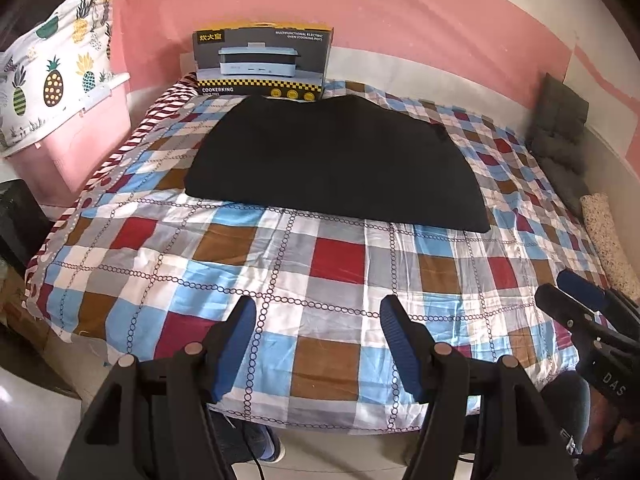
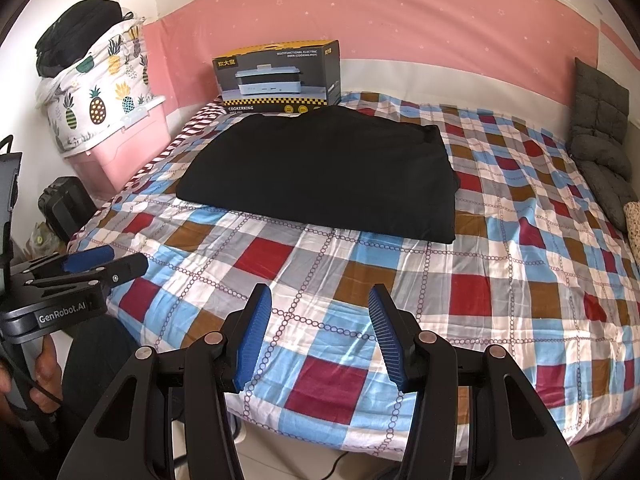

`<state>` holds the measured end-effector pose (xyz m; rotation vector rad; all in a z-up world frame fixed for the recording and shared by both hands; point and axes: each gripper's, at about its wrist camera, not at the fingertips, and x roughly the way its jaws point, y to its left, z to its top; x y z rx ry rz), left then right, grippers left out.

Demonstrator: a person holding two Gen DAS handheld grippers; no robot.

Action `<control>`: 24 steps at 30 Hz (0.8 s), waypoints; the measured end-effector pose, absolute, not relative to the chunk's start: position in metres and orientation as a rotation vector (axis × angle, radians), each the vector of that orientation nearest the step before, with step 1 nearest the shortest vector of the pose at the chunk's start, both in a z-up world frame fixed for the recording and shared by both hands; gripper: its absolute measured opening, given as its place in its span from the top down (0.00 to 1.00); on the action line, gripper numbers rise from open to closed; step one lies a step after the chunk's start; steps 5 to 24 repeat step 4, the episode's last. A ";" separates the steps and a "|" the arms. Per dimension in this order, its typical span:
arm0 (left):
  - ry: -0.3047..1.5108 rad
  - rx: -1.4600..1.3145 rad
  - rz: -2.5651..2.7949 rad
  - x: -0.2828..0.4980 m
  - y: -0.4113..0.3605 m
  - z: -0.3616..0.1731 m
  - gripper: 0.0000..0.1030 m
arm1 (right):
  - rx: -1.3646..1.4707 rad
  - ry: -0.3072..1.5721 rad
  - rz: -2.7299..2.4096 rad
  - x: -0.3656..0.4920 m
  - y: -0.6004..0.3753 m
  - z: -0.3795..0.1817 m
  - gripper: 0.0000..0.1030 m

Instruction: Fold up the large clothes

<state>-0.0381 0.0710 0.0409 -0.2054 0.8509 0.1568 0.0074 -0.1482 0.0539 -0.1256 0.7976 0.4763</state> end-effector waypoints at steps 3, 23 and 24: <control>0.852 -0.203 0.157 -0.038 0.070 0.041 0.35 | -0.126 0.796 0.477 0.007 -0.148 0.054 0.50; 0.855 -0.203 0.153 -0.037 0.070 0.041 0.35 | -0.127 0.796 0.478 0.007 -0.149 0.054 0.50; 0.855 -0.203 0.153 -0.037 0.070 0.041 0.35 | -0.127 0.796 0.478 0.007 -0.149 0.054 0.50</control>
